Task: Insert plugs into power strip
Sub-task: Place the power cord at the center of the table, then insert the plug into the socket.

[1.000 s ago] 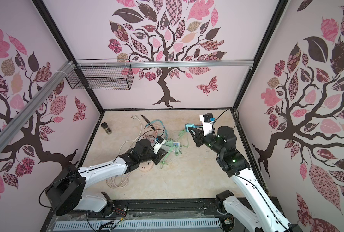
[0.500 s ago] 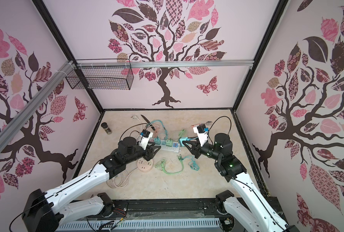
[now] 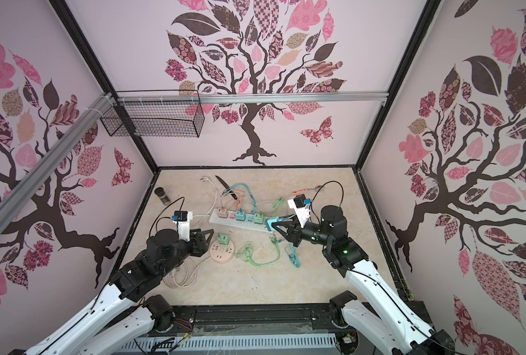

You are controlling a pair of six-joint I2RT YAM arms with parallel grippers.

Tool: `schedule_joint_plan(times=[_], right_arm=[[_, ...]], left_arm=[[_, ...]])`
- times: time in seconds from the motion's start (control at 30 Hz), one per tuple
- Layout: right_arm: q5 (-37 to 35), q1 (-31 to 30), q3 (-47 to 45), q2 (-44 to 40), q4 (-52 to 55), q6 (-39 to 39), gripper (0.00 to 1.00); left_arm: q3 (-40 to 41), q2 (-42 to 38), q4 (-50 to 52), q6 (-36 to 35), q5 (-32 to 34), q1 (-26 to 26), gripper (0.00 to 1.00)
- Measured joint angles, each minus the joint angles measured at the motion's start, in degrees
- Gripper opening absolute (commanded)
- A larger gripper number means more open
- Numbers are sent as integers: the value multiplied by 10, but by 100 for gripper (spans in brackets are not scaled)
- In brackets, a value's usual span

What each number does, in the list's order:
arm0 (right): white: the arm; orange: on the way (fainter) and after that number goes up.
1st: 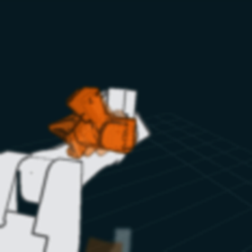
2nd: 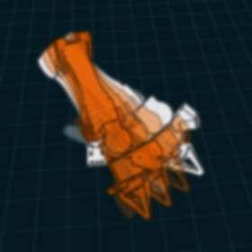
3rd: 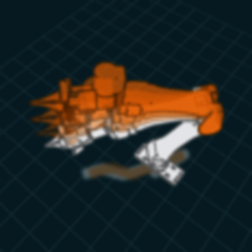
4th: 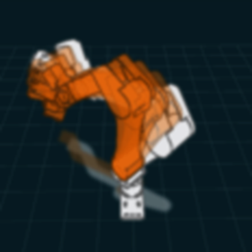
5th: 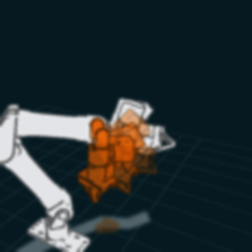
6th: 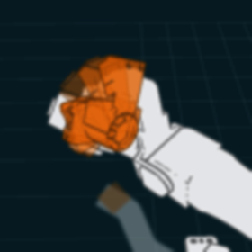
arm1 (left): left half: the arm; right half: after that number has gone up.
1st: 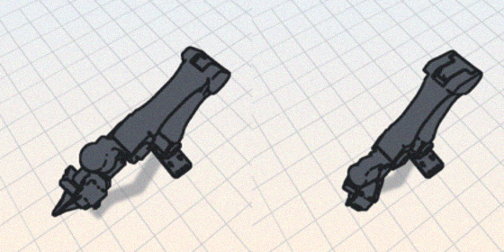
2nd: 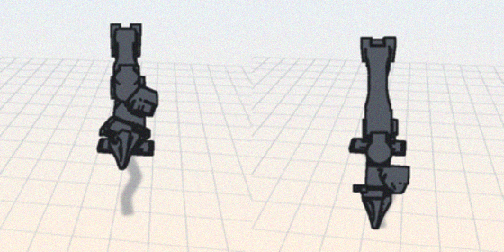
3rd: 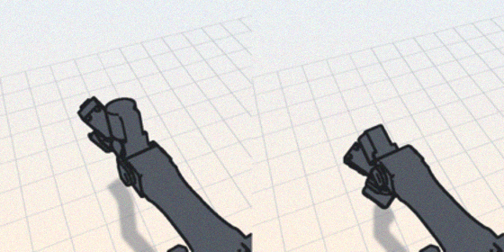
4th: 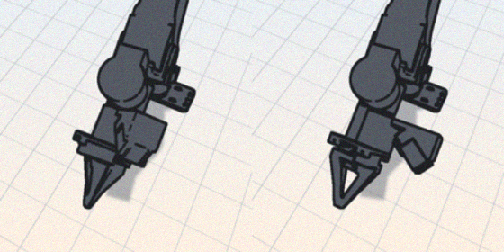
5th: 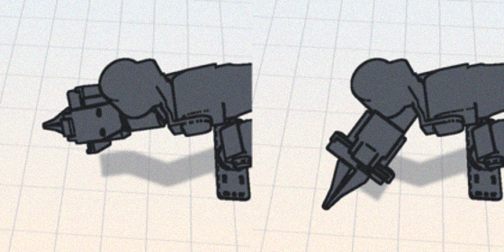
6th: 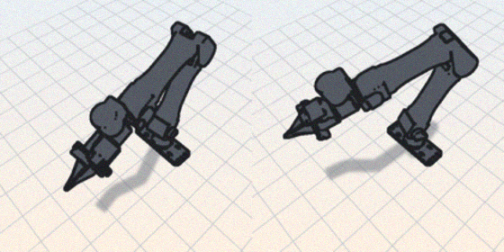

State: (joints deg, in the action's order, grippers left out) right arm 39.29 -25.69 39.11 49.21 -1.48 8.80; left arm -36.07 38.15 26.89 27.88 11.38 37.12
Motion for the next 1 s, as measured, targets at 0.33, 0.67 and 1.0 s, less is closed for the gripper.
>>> schedule_joint_plan(times=[0.33,0.67,1.0], right_arm=[[-34,-59,0,54,-3,-10,9],[-78,-150,7,116,-4,-21,9],[-131,-220,72,224,1,-55,8]], left_arm=[[105,14,-4,98,-116,-184,57],[116,45,-50,114,-182,-193,54],[134,78,-89,115,-196,-193,49]])
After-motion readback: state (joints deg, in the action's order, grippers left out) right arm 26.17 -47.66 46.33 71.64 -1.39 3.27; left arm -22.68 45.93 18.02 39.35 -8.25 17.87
